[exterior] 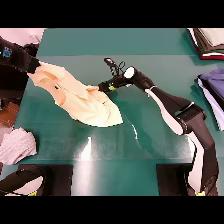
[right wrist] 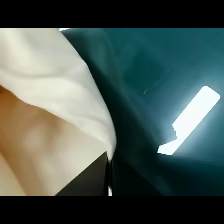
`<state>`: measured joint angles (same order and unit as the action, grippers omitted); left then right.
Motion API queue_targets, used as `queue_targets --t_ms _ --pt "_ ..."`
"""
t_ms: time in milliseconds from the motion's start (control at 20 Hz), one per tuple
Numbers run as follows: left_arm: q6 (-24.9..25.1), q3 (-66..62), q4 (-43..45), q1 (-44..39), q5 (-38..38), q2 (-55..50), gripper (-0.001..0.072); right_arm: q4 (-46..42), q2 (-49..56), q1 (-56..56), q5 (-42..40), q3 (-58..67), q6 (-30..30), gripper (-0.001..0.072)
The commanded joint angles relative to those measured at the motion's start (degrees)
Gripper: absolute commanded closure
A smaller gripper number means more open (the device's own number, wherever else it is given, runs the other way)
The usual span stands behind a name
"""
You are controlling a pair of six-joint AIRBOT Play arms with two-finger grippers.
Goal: Fold the shirts.
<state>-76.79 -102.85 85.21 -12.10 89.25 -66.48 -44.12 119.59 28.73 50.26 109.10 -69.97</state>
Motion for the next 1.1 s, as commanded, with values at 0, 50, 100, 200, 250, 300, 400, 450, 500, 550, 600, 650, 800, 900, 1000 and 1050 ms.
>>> queue_targets --t_ms 0,50,100,200,250,300,400,450,500,550,600,650,800,900,1000,1050 --pt "-1.9 -0.46 2.16 0.0 -3.54 0.66 0.0684 -5.46 -6.05 -1.64 -0.74 0.2 -0.02 0.07" --pt "-1.92 -1.6 4.11 0.0 -4.24 0.94 0.0684 -9.01 -9.79 -2.86 -0.44 0.2 -0.02 0.07" --pt "-2.47 -2.97 6.38 0.0 -5.2 1.46 0.0684 -11.85 -13.55 -4.24 0.09 0.2 -0.02 0.07" --pt "-2.73 -6.67 9.25 0.0 -6.56 2.21 0.0684 -15.21 -21.53 -7.85 1.53 0.2 -0.02 0.07" --pt "-2.73 -8.79 9.64 0.0 -6.95 2.51 0.0684 -15.8 -25.57 -9.84 2.45 0.2 -0.02 0.07" --pt "-2.73 -11.21 9.64 0.0 -7.06 2.62 0.0684 -15.87 -29.22 -11.78 3.32 0.2 -0.04 0.07" --pt "-2.73 -16.13 9.18 0.0 -7.19 2.97 0.0684 -15.87 -36.96 -15.45 4.85 0.2 -0.04 0.07" --pt "-2.73 -16.92 8.61 0.0 -7.89 4.02 0.0684 -15.87 -40.46 -16.96 5.4 0.2 -0.07 0.07" --pt "-2.73 -16.9 8.0 0.0 -8.92 5.35 0.0684 -15.89 -43.98 -18.34 5.62 0.2 -0.07 0.07" --pt "-2.73 -16.9 7.34 0.0 -9.66 6.93 0.0684 -15.89 -47.58 -19.74 5.64 0.2 -0.04 0.07" --pt "-2.73 -16.92 7.04 0.0 -10.34 8.61 0.0684 -15.91 -50.82 -21.05 5.62 0.2 -0.07 0.07" --pt "-2.73 -16.92 6.8 0.0 -11.1 10.25 0.0684 -15.91 -54.21 -22.53 5.62 0.2 -0.11 0.07" --pt "-2.71 -16.92 5.14 0.0 -15.21 15.41 0.0684 -15.96 -62.03 -27.5 5.6 0.2 -0.11 0.07" --pt "-2.64 -16.92 3.58 0.0 -18.4 18.21 0.0684 -15.93 -66.18 -32.46 5.42 0.17 -0.15 0.07" --pt "-2.27 -17.33 2.32 0.0 -20.48 19.67 0.0684 -15.93 -69.0 -38.73 5.16 0.2 -1.99 0.07" --pt "-2.27 -18.05 1.44 0.0 -20.22 19.65 0.0684 -15.91 -69.81 -42.18 5.4 0.2 -3.15 0.07"
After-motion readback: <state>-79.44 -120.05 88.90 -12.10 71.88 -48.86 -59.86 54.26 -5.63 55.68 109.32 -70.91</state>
